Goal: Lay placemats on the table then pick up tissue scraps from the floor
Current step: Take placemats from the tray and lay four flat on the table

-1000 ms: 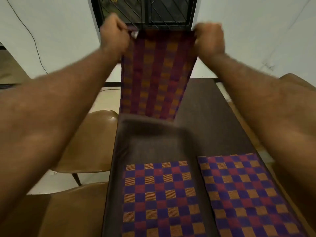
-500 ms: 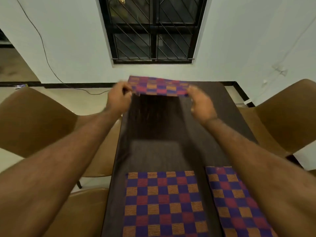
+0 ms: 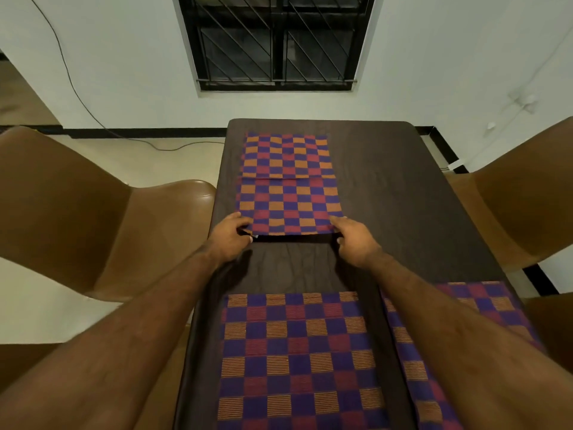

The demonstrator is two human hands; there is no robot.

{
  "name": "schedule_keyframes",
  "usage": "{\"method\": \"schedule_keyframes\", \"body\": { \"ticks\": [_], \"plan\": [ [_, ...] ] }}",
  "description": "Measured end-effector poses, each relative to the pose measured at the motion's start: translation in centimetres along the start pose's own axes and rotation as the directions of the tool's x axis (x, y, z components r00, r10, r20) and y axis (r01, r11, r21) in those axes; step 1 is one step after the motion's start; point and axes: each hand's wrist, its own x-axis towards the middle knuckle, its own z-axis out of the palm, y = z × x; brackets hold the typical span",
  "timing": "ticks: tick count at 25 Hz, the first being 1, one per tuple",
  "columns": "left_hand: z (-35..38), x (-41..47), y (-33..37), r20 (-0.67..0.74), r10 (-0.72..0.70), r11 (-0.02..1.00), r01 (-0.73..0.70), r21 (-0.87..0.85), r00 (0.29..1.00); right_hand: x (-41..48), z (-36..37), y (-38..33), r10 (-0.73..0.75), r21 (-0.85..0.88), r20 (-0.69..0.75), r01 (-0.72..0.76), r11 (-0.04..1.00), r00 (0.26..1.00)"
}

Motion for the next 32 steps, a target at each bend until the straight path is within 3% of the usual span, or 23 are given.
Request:
{"method": "schedule_keyframes", "body": {
  "ticks": [6, 15, 28, 32],
  "plan": [
    [1.0, -1.5, 0.2, 0.033, -0.112, 0.994, 0.112, -0.010, 0.993, -0.3, 0.3, 0.0, 0.029, 0.003, 0.026, -0.030, 1.000, 0.999],
    [1.2, -2.9, -0.6, 0.051, -0.138, 0.990, 0.138, 0.009, 0.989, -2.3, 1.3, 0.5, 0.058, 0.055, 0.026, -0.059, 0.997, 0.998],
    [2.0, -4.5, 0.0, 0.066, -0.015, 0.968, -0.002, 0.253, 0.998, -3.4, 2.0, 0.0, 0.058, 0.035, 0.043, -0.059, 0.998, 0.997],
    [1.8, -4.6, -0.7, 0.088, -0.038, 0.889, -0.006, 0.458, 0.995, -3.7, 2.4, 0.1, 0.036, -0.062, 0.060, -0.032, 0.998, 0.998]
  ]
}}
